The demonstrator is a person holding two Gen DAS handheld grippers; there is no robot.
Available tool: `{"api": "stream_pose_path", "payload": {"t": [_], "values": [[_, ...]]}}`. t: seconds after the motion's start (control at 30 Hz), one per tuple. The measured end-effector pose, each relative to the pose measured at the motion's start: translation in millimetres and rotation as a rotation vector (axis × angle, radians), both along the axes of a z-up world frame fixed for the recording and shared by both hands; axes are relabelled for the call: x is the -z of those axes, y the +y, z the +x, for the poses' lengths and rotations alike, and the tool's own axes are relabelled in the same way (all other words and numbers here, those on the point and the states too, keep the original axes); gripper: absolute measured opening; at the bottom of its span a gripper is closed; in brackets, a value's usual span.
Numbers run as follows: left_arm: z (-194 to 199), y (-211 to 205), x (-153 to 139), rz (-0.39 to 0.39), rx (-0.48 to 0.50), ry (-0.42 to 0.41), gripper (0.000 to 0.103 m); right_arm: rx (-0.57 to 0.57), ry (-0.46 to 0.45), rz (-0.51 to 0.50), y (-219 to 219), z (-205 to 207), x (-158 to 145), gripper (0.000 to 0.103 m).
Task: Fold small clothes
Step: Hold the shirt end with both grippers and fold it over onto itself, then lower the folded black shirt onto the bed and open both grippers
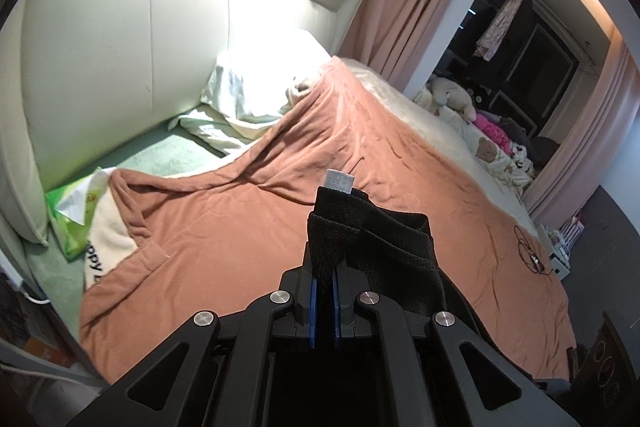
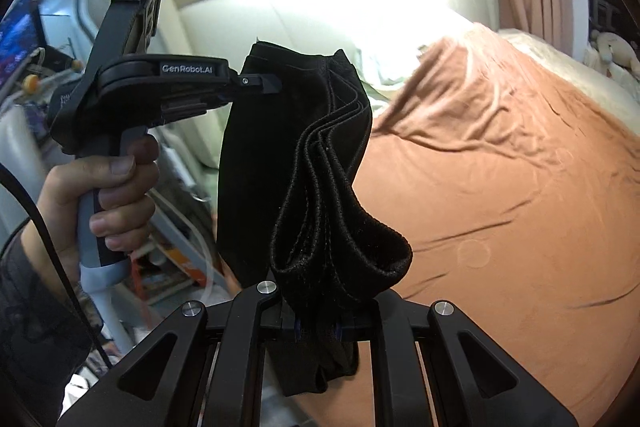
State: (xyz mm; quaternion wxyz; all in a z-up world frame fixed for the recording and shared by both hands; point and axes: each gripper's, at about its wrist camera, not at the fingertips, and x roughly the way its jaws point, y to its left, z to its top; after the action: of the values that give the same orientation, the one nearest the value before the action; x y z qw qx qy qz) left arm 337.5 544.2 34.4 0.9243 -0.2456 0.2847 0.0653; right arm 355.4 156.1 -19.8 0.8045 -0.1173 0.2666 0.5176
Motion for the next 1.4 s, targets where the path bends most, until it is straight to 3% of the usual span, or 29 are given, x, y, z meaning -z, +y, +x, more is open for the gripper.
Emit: {"api": "stream_pose_path", "payload": {"t": [0.3, 0.87, 0.93, 1.0, 1.07, 1.4], "values": [[64, 4, 43, -0.021, -0.006, 0.038, 0.005, 0.052, 0.002, -0.061, 39, 43, 27, 0.007], [110, 26, 113, -0.054, -0.039, 0.137, 0.005, 0.168, 0.098, -0.119, 90, 131, 84, 0.007], [116, 27, 120, -0.041, -0.07, 0.172, 0.013, 0.226, 0.117, -0.151, 95, 148, 98, 0.007], [118, 30, 128, -0.037, -0.098, 0.206, 0.034, 0.272, 0.165, -0.197, 97, 161, 113, 0.009], [113, 31, 132, -0.025, -0.109, 0.205, 0.041, 0.304, 0.217, -0.23, 95, 173, 125, 0.012], [95, 28, 139, -0.024, -0.108, 0.248, 0.041, 0.331, 0.26, -0.22, 65, 194, 135, 0.018]]}}
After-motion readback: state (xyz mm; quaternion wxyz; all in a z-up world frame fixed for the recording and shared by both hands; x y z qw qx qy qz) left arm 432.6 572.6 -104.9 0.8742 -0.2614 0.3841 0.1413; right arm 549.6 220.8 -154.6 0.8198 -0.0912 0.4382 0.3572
